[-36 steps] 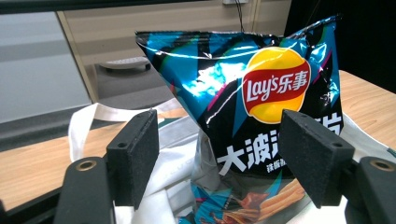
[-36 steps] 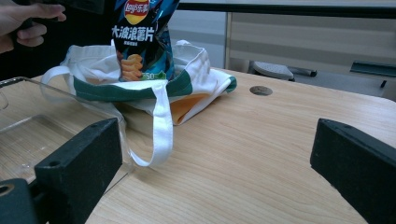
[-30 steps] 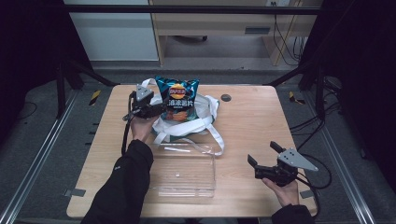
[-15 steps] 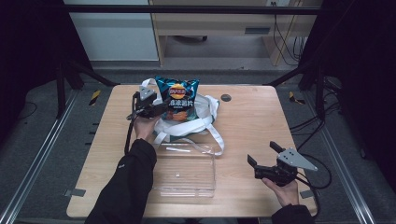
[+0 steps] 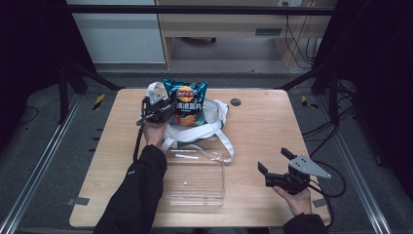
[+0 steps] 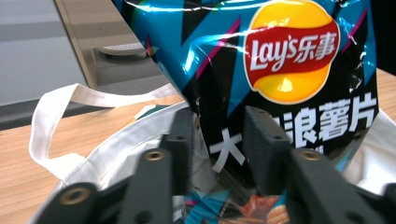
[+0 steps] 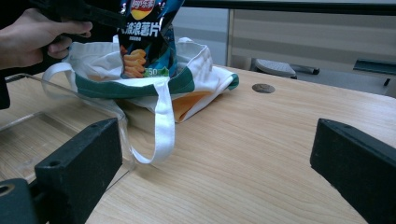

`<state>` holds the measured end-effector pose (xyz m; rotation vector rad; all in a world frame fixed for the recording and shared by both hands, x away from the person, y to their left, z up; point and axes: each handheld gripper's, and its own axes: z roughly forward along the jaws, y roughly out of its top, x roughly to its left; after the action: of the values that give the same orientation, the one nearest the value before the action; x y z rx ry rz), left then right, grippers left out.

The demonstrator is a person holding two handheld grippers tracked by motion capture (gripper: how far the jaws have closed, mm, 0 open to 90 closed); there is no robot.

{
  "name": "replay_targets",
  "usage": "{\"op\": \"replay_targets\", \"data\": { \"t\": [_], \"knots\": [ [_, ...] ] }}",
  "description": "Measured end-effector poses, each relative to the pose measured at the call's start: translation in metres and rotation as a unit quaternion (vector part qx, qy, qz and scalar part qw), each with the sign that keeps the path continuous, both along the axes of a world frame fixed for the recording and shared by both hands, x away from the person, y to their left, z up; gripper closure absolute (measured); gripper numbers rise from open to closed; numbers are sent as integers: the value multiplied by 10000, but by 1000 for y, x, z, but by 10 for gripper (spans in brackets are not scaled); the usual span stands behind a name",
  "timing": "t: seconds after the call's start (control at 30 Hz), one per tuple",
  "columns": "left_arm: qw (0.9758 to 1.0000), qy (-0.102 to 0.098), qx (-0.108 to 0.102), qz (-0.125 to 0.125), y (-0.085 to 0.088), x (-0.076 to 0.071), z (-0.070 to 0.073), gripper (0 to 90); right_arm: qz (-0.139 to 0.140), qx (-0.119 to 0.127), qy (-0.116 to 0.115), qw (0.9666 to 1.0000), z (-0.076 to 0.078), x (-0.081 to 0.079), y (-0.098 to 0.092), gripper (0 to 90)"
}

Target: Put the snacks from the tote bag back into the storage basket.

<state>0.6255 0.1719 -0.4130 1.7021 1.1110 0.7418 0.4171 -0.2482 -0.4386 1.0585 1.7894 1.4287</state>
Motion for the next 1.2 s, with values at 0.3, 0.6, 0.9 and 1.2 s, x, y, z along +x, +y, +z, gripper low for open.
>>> {"op": "replay_targets", "data": {
  "t": [0.3, 0.6, 0.9, 1.2],
  "knots": [
    [9999, 84, -68, -126, 3, -1, 1, 887, 15, -16, 13, 10000, 0, 0, 0, 27],
    [9997, -93, -79, -234, 6, -11, 0, 900, 12, -20, 25, 10000, 0, 0, 0, 27],
    [9994, -185, -165, -234, 9, -16, -4, 894, 18, -18, 38, 10000, -1, 0, 0, 28],
    [9991, -387, -124, -116, 13, -15, 5, 526, 22, -19, 47, 10000, -1, 1, 1, 28]
  ]
}}
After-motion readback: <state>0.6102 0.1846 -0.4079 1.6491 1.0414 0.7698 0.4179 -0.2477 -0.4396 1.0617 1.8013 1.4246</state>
